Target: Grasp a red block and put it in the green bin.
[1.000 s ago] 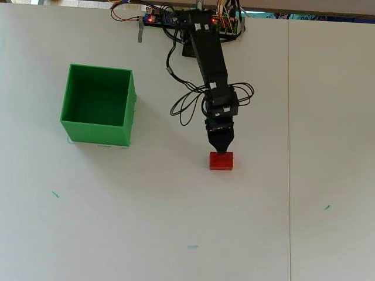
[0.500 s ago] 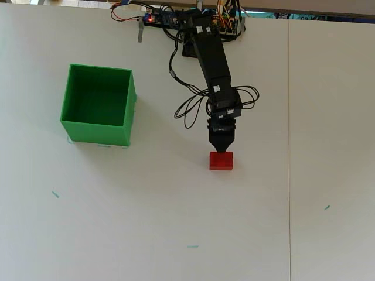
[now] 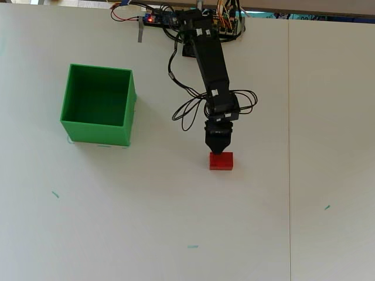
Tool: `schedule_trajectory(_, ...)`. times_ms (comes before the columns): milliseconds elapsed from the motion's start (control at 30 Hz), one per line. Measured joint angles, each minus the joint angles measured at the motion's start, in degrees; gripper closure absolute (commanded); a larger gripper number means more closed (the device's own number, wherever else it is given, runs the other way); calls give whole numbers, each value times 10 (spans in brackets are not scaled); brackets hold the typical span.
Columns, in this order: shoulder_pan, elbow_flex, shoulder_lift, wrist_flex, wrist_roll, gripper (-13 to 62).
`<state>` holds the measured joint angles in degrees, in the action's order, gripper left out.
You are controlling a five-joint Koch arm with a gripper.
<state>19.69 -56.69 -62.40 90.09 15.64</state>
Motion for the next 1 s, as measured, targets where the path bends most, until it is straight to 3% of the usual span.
schedule_trajectory(1000,-11,33,108,-33,18,153)
